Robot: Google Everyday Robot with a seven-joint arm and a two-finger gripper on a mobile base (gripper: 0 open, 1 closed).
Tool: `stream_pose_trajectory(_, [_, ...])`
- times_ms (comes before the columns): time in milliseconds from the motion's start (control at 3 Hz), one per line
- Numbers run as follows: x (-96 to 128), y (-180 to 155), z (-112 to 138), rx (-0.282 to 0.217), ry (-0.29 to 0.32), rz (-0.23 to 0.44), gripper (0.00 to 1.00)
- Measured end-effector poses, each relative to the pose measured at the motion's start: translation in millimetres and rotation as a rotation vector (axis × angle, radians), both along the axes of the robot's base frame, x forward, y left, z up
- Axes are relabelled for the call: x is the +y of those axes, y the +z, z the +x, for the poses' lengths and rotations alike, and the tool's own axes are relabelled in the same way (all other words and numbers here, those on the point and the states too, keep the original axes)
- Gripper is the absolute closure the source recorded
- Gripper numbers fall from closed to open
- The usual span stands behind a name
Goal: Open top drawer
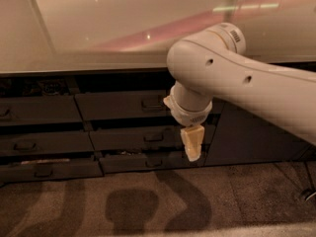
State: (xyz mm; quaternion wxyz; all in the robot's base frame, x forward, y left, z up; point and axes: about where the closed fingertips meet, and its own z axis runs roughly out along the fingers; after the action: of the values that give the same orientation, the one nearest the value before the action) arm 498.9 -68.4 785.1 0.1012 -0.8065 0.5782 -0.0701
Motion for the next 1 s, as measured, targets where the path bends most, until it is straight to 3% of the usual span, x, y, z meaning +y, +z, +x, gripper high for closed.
stream_pose_trajectory(333, [-10, -2, -24, -0.098, 0.05, -0.002, 0.0])
stream_pose_trajectory(667, [-8, -4, -17, -0.146, 0.05, 0.025, 0.0])
stream_pose_trajectory(1000, [-10, -4, -13, -0.133, 0.043, 0.018, 0.0])
